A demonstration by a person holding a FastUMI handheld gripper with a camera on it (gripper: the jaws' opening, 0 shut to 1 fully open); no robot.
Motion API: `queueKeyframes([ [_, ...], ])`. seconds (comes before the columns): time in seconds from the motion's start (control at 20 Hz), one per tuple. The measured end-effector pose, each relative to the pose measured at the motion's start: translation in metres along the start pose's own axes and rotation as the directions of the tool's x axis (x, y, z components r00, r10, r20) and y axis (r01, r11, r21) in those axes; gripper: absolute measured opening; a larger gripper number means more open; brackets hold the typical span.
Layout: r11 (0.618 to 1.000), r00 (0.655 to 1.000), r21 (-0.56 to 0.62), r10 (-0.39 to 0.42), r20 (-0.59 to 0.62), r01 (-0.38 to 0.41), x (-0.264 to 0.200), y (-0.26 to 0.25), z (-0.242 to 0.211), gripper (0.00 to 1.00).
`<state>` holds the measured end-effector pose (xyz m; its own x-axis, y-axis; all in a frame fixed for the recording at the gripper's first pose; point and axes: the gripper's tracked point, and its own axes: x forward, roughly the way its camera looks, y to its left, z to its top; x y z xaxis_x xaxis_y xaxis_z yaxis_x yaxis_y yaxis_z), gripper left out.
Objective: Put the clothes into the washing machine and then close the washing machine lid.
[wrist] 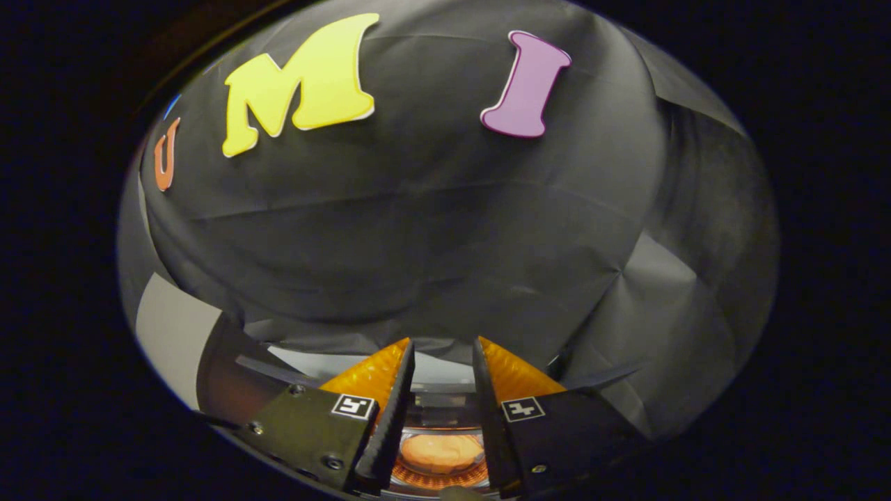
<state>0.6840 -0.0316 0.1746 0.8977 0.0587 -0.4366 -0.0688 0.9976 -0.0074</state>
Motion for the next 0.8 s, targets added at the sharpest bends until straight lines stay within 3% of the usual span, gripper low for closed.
queueKeyframes([
  [0.1, 1.0, 1.0, 0.007, -0.001, 0.007, 0.001, 0.004, -0.006, -0.004, 0.54],
  [0.15, 1.0, 1.0, 0.006, 0.005, 0.011, -0.005, 0.0, -0.006, -0.004, 0.63],
  [0.55, 1.0, 0.988, 0.001, 0.008, 0.152, -0.009, -0.014, -0.008, -0.01, 0.64],
  [0.8, 1.0, 0.985, 0.005, 0.006, 0.171, -0.008, -0.023, -0.006, -0.02, 0.64],
])
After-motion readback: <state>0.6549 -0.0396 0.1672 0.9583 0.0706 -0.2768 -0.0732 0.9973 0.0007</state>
